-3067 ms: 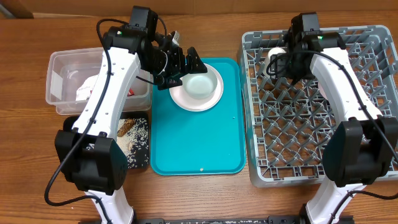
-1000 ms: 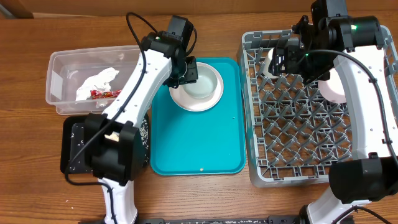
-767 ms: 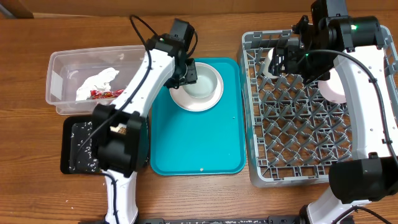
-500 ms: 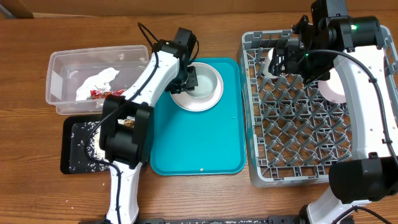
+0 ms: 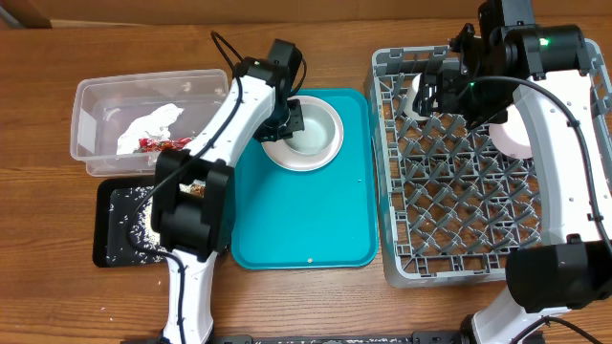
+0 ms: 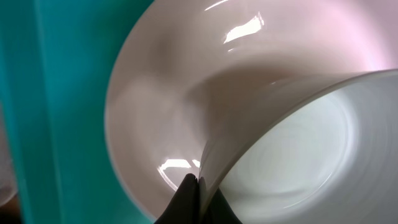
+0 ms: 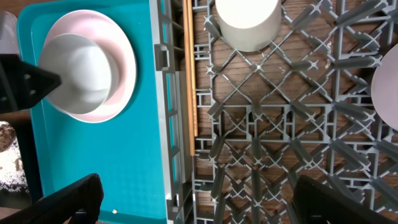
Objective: Sort waste into correct bins and load items into the dishwasher
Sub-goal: 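Grasp the white bowl rim on the pink plate with the left gripper, then bring the right gripper to the white bowl and grasp its rim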
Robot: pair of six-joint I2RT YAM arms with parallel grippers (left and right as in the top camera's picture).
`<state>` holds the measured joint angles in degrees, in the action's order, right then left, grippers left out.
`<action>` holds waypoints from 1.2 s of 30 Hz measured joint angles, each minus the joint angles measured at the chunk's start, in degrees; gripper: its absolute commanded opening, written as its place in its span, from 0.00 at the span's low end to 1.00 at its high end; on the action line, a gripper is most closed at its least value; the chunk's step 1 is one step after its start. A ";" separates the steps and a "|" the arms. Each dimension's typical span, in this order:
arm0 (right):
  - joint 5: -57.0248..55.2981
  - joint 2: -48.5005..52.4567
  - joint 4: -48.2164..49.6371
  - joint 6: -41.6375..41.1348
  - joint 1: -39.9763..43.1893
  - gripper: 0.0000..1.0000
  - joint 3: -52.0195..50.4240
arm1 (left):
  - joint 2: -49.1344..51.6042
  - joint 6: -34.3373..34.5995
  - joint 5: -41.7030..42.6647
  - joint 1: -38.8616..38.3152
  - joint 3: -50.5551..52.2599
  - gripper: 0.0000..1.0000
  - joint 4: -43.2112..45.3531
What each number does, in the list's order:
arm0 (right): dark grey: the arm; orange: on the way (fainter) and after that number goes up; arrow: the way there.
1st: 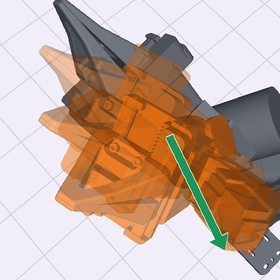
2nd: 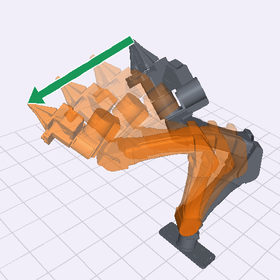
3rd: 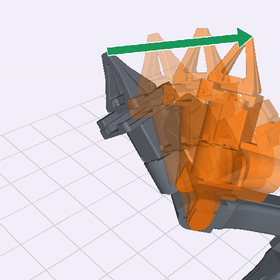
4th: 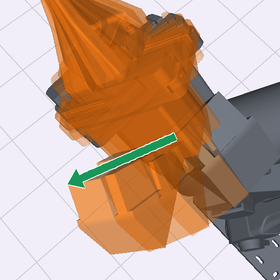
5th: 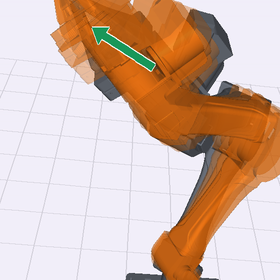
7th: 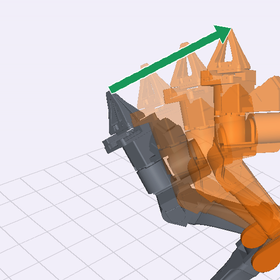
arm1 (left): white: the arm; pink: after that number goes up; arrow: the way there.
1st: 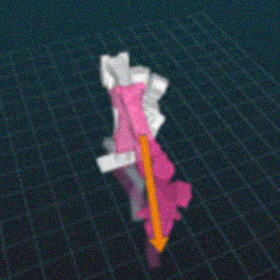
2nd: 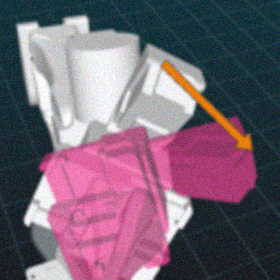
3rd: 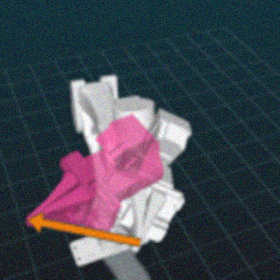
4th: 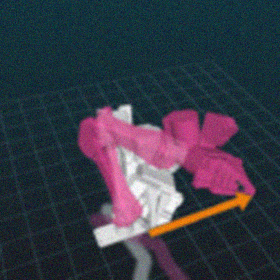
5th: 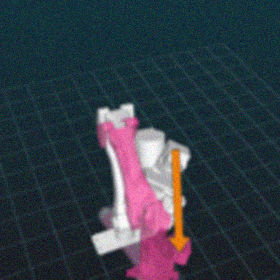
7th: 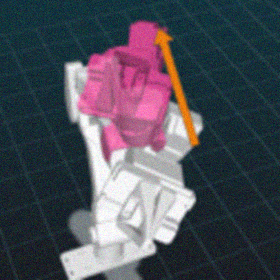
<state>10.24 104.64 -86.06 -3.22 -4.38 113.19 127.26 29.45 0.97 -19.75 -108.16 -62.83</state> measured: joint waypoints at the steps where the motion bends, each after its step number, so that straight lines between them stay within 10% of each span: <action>1: 0.04 0.00 0.09 -0.02 0.00 1.00 0.00 | -0.66 -0.02 0.02 0.00 -0.07 0.04 -0.35; 7: 5.51 0.00 2.54 -0.02 0.02 0.99 0.00 | -8.90 -2.71 3.15 0.00 -0.76 0.04 -4.22; 12: 15.69 0.00 2.47 -0.15 -0.13 0.63 0.00 | -13.75 -3.82 6.43 -0.02 -1.79 0.04 -8.61; 20: 19.91 0.00 1.36 -0.28 -4.44 0.38 0.00 | -13.88 -4.74 9.35 -0.96 -1.84 0.04 -11.02; 36: 4.31 0.00 5.92 -2.56 -13.33 0.38 -6.16 | -13.88 -5.99 10.56 -5.42 -1.84 0.04 -14.29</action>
<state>14.55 104.64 -80.14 -5.78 -17.72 107.02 113.38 23.46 11.53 -25.17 -110.00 -77.12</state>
